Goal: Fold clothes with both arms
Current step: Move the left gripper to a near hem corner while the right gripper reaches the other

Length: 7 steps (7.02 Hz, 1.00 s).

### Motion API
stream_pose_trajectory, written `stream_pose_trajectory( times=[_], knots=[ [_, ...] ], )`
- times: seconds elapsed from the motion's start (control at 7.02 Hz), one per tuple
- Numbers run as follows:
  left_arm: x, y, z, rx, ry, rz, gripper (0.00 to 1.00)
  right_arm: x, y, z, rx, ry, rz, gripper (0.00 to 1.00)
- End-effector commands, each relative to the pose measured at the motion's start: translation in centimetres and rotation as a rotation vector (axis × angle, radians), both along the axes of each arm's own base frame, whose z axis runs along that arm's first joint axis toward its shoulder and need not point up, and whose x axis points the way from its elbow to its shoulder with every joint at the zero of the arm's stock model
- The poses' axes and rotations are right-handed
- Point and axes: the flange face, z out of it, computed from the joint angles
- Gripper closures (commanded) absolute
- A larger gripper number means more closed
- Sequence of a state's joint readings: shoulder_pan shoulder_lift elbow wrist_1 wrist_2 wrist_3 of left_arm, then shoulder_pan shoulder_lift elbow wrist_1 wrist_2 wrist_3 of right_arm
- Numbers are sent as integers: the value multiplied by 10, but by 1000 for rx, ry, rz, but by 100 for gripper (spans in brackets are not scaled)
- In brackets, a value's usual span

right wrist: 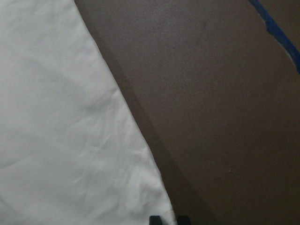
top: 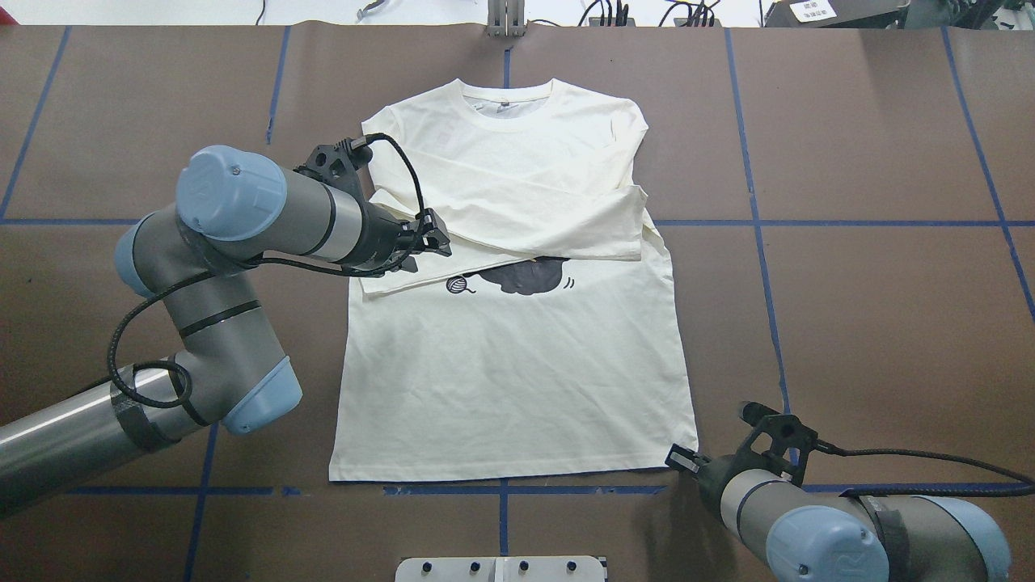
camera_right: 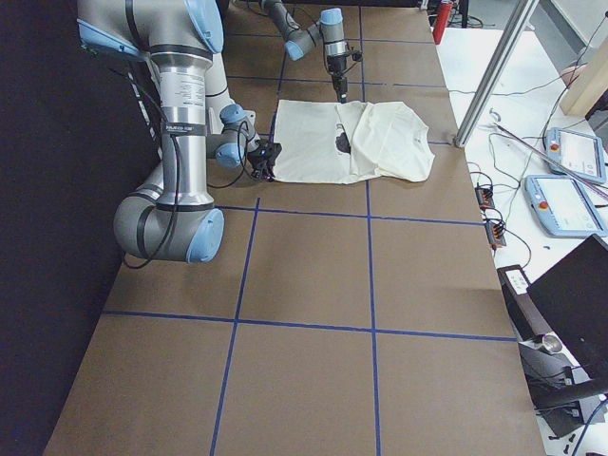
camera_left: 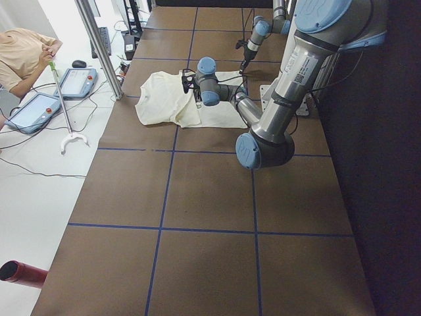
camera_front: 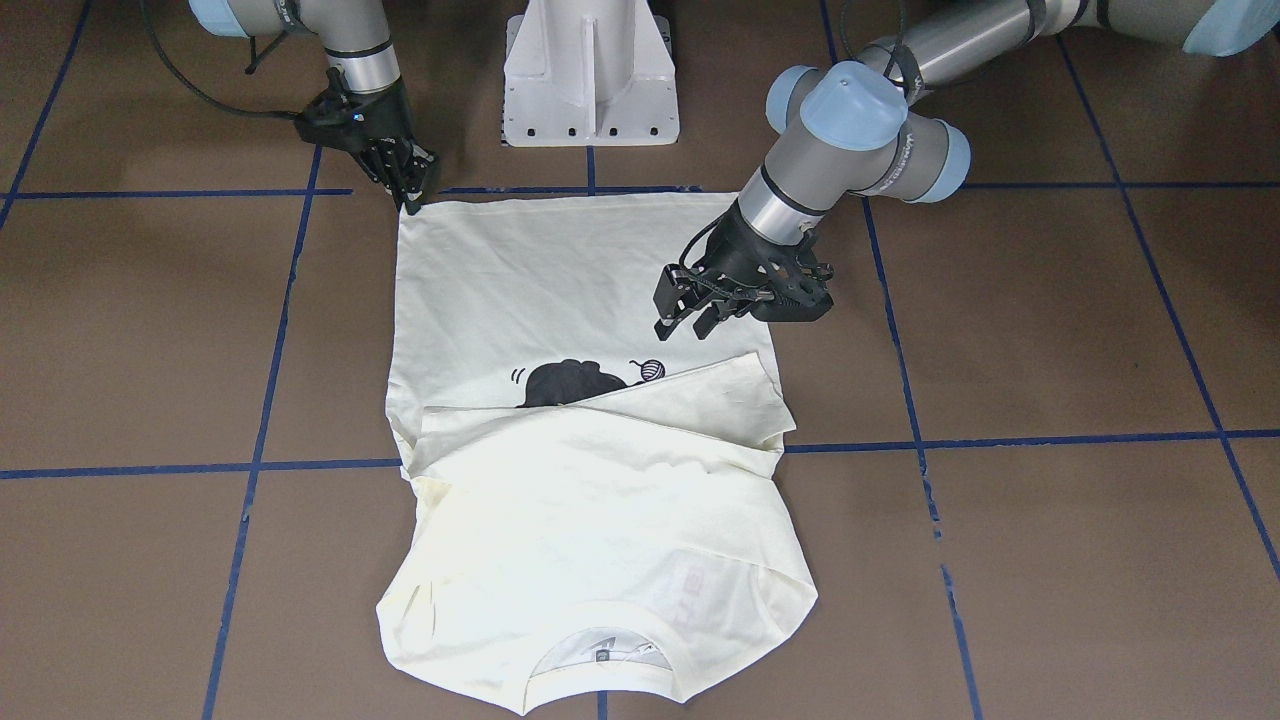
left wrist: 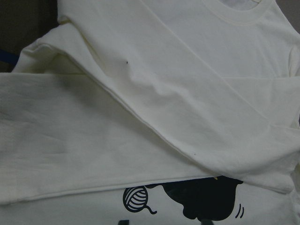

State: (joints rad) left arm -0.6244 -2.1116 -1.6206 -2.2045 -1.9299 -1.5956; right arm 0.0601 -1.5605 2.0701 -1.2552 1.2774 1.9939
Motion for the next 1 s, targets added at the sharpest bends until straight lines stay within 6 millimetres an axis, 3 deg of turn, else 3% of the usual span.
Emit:
stream_pose_trajectory(
  times=[0.0, 0.14, 0.28, 0.43, 0.57, 0.85],
  knots=[
    [-10, 8, 4, -22, 2, -7, 42, 2, -1, -9, 7, -18, 6, 100],
    [-14, 37, 9, -43, -14, 20, 45, 4, -2, -9, 14, -17, 12, 100],
    [-16, 97, 21, -85, -63, 73, 38, 4, -3, -13, 28, -21, 21, 100],
    [-27, 158, 31, -123, -110, 71, 0, 4, -3, -15, 31, -24, 17, 100],
    [-19, 198, 53, -243, -136, 69, 1, 8, -3, -24, 33, -41, 15, 100],
    [12, 243, 76, -276, -234, 67, 11, 9, -3, -31, 33, -57, 11, 100]
  ],
)
